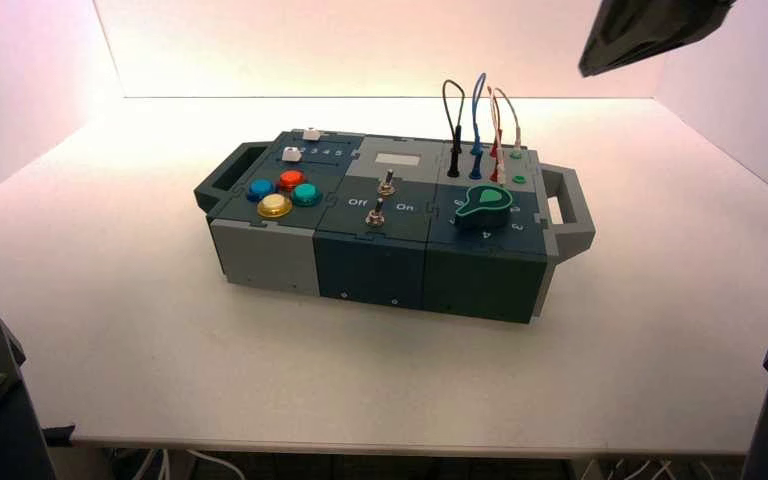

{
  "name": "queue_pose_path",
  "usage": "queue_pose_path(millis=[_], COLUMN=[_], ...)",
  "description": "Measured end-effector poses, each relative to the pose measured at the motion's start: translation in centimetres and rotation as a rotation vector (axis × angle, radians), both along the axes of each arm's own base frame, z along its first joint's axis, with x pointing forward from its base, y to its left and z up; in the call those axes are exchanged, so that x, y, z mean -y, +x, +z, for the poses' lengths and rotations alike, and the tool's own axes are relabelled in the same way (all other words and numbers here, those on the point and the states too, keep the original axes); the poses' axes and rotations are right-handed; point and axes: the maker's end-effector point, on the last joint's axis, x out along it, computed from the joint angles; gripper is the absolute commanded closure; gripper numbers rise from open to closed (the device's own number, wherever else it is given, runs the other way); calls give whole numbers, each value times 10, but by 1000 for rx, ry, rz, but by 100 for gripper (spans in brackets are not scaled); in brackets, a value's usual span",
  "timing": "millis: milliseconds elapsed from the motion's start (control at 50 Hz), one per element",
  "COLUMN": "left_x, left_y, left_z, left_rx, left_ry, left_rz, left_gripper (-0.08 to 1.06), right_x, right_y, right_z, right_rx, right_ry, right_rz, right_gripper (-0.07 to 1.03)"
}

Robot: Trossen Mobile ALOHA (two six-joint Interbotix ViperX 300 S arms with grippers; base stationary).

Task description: Insert the white wire.

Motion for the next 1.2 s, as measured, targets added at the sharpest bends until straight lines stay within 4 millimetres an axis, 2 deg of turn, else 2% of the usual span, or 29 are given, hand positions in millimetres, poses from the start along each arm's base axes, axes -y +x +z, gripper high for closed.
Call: queue_pose_path(millis=[100,180,400,560,720,1200], left_x=[0,0,0,0,0,0], left_y=[0,0,0,0,0,0], left_z=[-1,-1,-2,-3,-4,-2], left_rx=[-3,-4,-8,-13,-16,-8], left_ry=[1,2,4,6,9,4], left_rz=[-2,-2,-1,-1,-2,-1], left_gripper=[101,101,101,101,101,101], right_x=[-4,-8,-17,-32,-40,-44], right_y=[4,7,14,14,16,25], right_z=[-2,-5,-18,-42,-55,-65], right_rx=[-20,-45,-116,-201,-241,-257], right_ry=[-6,-6,-17,-62,-87,-114], right_rz=[3,4,0,41,58,65], right_gripper=[55,49,49,49,49,50])
